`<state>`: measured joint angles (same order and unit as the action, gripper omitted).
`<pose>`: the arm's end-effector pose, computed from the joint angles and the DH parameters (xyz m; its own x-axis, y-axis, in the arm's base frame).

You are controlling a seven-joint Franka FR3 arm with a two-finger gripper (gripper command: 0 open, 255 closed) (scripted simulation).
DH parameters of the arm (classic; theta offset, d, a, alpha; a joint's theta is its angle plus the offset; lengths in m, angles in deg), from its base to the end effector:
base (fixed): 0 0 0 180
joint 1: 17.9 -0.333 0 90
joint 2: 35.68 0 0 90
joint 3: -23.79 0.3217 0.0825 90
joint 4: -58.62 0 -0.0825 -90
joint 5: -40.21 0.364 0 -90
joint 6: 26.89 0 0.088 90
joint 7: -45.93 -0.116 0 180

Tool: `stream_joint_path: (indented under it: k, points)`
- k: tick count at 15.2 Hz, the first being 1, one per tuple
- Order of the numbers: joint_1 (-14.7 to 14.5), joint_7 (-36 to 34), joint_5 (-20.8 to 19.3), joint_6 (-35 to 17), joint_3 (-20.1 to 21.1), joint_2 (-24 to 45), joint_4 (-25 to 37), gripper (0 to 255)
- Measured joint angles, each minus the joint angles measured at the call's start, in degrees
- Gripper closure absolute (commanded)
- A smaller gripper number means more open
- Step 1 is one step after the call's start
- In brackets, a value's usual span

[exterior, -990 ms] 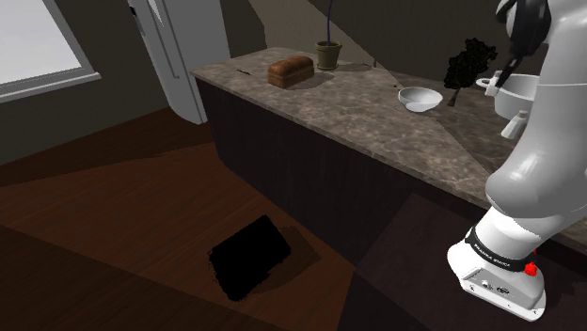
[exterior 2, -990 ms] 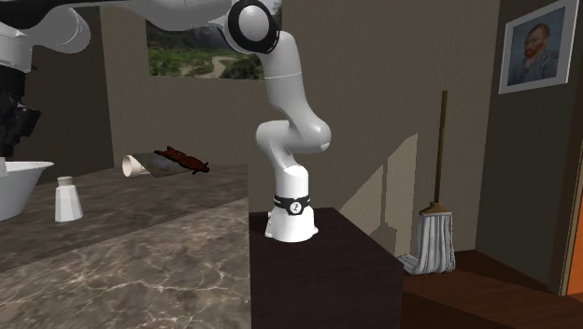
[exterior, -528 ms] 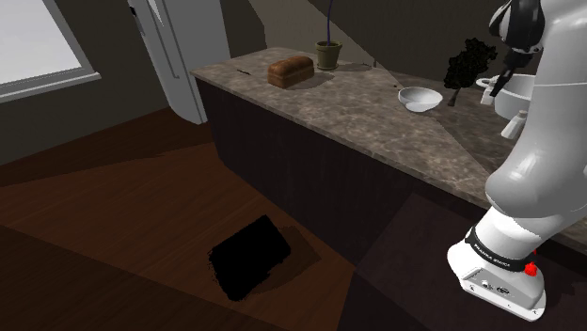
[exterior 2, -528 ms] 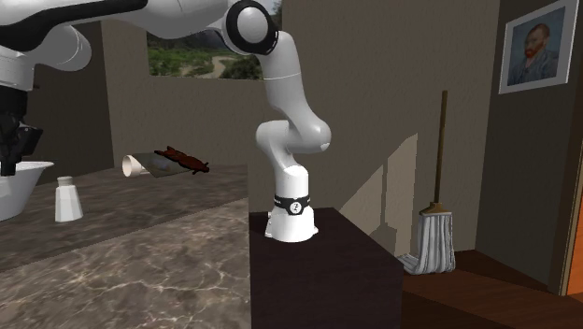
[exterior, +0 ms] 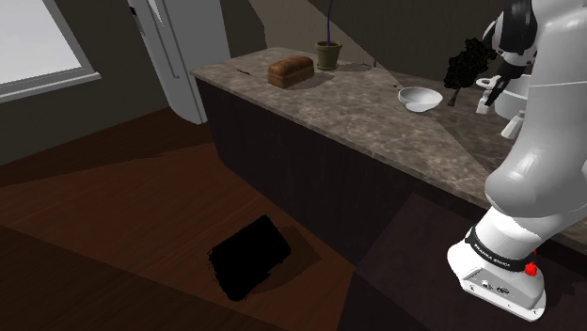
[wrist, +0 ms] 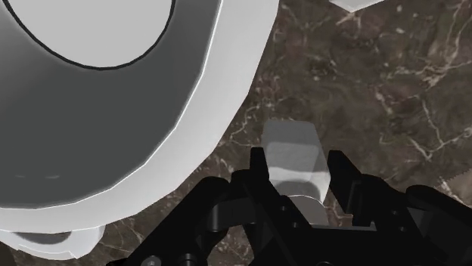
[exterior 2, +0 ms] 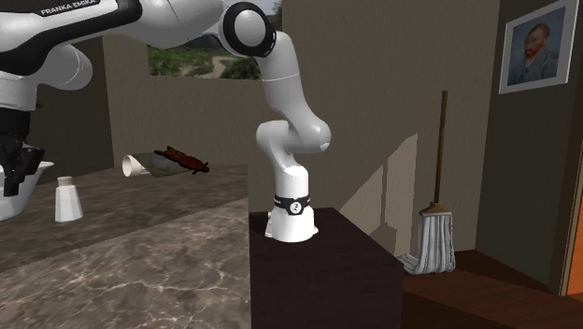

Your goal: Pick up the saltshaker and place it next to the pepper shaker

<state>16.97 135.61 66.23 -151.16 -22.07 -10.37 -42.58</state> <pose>0.1735 -0.6136 0.3921 0.9960 -0.0114 0.0886 -0.0210 -0.9939 0.1083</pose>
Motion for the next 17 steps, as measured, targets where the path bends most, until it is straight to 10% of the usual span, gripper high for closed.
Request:
stream_joint_path:
  k: [13,14,17]
  points:
    - [0.7,1.9,2.7,-4.2,1.8,2.1,-2.0,255]
    - [0.7,1.9,2.7,-4.2,1.8,2.1,-2.0,0]
    - [0.5,1.9,2.6,-4.2,1.9,2.1,-2.6,0]
